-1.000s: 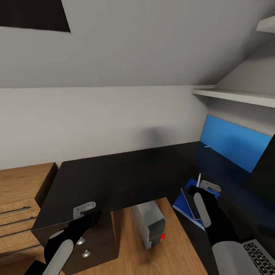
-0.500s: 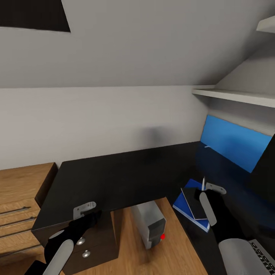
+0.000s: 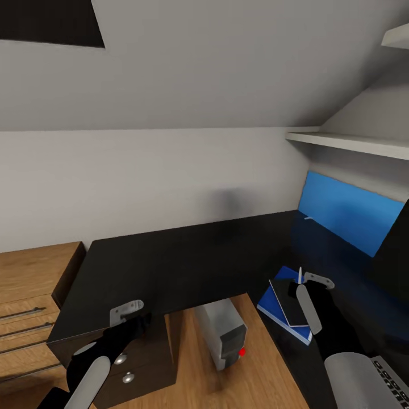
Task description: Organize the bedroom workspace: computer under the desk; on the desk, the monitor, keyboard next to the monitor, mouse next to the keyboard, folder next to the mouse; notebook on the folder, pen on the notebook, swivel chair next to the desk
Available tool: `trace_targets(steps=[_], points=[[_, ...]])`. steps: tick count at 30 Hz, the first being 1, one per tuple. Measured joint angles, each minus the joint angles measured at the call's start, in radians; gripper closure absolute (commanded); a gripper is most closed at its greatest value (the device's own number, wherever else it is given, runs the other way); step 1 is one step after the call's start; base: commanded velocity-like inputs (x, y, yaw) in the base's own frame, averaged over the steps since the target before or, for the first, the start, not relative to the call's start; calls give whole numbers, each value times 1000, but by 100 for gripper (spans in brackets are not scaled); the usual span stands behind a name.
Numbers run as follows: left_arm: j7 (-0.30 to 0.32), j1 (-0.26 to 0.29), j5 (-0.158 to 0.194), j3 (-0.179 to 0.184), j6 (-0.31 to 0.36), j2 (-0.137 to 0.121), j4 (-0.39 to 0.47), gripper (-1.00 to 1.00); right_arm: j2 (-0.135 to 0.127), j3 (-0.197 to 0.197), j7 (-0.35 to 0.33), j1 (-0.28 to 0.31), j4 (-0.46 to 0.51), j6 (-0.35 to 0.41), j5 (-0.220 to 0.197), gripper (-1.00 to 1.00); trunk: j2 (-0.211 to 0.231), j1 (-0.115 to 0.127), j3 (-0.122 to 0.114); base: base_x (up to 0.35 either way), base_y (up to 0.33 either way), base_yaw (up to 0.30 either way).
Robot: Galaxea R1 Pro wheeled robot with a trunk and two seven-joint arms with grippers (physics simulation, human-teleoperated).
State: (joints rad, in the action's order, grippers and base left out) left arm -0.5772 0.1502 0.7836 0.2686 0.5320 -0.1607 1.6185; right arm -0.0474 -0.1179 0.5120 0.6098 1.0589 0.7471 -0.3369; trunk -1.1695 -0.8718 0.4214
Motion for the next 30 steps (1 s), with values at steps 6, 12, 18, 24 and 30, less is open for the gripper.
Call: trace_targets(steps=[6, 12, 18, 24, 30], points=[[-6, 0, 0, -1, 0, 1, 0, -100, 2, 2, -2, 0, 0, -1, 1, 100, 0, 0, 0, 0, 0, 0], [-6, -1, 1, -2, 3, 1, 0, -100, 4, 5, -3, 0, -2, -6, -1, 100, 0, 0, 0, -136, 0, 0], [-6, -1, 6, -2, 3, 1, 0, -100, 5, 6, -3, 0, -4, -8, 1, 100, 0, 0, 0, -38, 0, 0], [-6, 0, 6, -4, 3, 1, 0, -100, 4, 5, -3, 0, -27, -8, 2, 100, -42, -23, 19, -2, 0, 0], [-6, 0, 6, -4, 3, 1, 0, -100, 5, 5, -3, 0, -31, -8, 2, 100, -84, -46, 38, 0, 0, 0]])
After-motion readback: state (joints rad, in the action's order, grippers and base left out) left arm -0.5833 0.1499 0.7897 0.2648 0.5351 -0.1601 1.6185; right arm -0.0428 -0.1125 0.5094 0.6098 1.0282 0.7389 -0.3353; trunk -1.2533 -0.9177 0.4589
